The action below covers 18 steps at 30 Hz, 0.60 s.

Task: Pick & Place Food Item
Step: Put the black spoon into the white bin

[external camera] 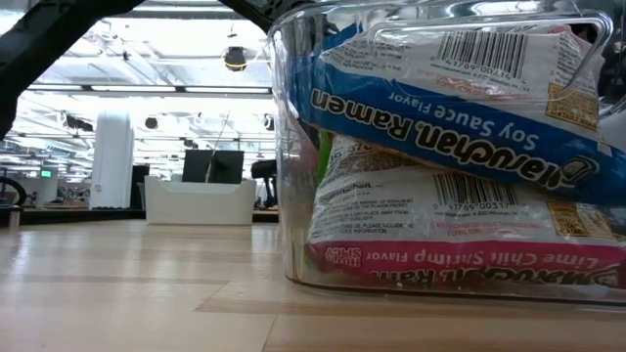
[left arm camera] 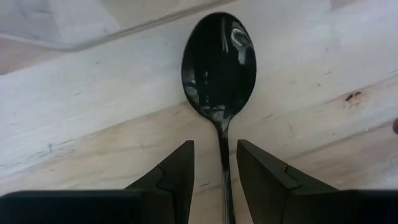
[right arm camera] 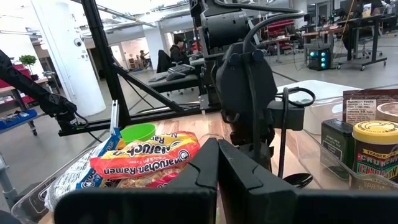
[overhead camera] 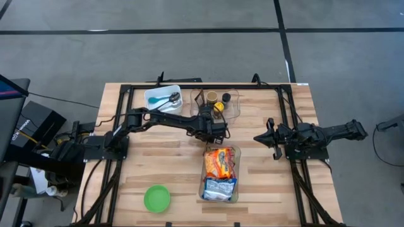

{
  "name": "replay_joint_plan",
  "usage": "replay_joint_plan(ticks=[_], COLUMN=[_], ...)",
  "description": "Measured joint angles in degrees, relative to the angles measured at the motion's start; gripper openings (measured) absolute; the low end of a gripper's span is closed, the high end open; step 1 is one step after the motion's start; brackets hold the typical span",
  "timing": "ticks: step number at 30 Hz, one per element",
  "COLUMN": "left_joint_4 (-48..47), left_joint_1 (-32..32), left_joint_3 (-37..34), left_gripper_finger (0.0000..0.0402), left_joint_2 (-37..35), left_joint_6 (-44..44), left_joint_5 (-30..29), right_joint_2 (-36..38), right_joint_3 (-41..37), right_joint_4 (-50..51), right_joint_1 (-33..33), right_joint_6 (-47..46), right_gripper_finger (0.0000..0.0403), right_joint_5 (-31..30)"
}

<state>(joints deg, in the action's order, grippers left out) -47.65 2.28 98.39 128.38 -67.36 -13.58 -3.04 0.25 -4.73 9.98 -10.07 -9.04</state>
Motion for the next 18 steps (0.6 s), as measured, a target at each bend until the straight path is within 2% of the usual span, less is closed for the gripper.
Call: replay_joint_plan(ticks=[18], left_joint_4=[0.4], left_joint_1=[-0.6], left_joint_3=[0.1], left_gripper_finger=[0.0115], left_joint_2=[1.4], left_joint_6=[-0.2], left_joint_5=[-0.4], right_joint_2=[0.0], right_joint_3=[0.0], right_joint_4=[0.0], right_joint_1=[0.0], right_joint_6=[0.0], right_gripper_finger=[0.0000], right_joint_5=[0.0])
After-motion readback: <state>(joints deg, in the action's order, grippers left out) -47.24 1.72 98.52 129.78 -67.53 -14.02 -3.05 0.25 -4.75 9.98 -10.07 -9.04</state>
